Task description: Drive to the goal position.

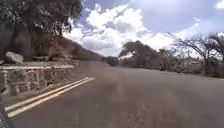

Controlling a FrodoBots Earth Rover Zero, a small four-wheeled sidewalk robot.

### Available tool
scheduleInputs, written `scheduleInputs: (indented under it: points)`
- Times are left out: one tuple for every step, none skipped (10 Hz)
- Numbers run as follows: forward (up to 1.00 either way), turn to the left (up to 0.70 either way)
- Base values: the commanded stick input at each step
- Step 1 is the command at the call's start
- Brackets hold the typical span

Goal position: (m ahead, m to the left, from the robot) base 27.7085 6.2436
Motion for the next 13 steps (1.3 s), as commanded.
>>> scheduleInputs:
  points:
    - [0.7, 0.0]
    - [0.7, 0.0]
    - [0.7, 0.0]
    - [0.7, 0.0]
    - [0.7, 0.0]
    - [0.7, 0.0]
    - [0.7, 0.0]
    - [0.7, 0.0]
    - [0.7, 0.0]
    - [0.7, 0.0]
    - [0.7, 0.0]
    - [0.7, 0.0]
    - [0.7, 0.0]
